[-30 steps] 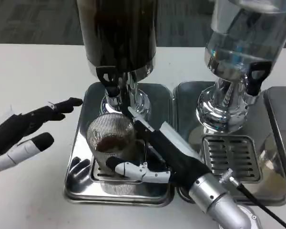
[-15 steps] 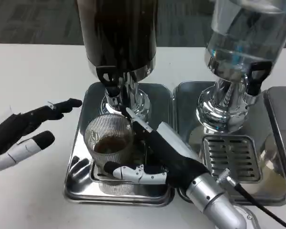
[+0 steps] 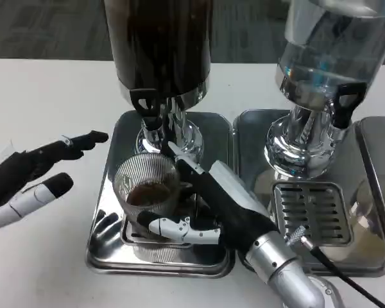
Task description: Grasp the cup under the faucet to collect the drink, then remove the cup.
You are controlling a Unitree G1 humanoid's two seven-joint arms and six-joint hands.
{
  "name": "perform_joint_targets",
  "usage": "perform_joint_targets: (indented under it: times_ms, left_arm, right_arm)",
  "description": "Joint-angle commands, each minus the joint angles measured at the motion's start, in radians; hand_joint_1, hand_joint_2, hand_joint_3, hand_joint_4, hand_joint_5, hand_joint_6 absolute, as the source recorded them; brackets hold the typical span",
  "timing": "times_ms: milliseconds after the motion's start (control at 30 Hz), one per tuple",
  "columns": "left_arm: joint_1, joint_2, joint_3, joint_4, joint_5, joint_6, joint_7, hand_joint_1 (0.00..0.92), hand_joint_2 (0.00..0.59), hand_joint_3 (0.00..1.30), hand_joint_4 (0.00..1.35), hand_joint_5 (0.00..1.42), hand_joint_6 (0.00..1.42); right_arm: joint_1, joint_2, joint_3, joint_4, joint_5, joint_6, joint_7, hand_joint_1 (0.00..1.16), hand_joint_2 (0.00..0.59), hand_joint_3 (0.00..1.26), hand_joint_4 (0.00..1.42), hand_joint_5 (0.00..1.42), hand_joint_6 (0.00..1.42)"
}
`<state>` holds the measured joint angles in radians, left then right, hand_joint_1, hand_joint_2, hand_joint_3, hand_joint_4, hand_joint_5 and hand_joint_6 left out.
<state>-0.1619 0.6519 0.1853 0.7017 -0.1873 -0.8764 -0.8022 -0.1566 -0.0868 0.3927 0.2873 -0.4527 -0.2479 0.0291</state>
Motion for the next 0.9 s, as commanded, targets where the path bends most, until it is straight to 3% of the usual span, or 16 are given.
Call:
perform_joint_targets:
  times_ms: [33, 200, 533, 900]
  left_arm:
    - [0.002, 0.014, 0.001, 0.013, 0.01, -0.004, 0.011, 0.0, 0.123, 0.21, 0.11, 0.11, 0.14]
    - [-0.002, 0.016, 0.0, 0.016, 0.01, -0.005, 0.01, 0.0, 0.123, 0.21, 0.11, 0.11, 0.14]
    - [0.0, 0.019, -0.001, 0.022, 0.013, -0.008, 0.012, 0.0, 0.127, 0.22, 0.12, 0.11, 0.14]
    - [-0.001, 0.024, -0.002, 0.02, 0.021, -0.016, 0.02, 0.0, 0.122, 0.21, 0.12, 0.11, 0.14]
  right_arm:
    - [-0.001, -0.005, 0.013, -0.008, -0.028, 0.016, -0.014, 0.57, 0.195, 0.05, 0.07, 0.28, 0.44]
    - [0.002, -0.001, 0.006, -0.009, -0.032, 0.018, -0.036, 0.58, 0.19, 0.09, 0.12, 0.35, 0.51]
    - [0.012, 0.0, 0.015, -0.004, -0.069, 0.0, -0.114, 0.63, 0.198, 0.22, 0.31, 0.55, 0.84]
    - [0.036, -0.009, 0.024, -0.009, -0.122, -0.036, -0.212, 0.64, 0.204, 0.28, 0.41, 0.65, 0.98]
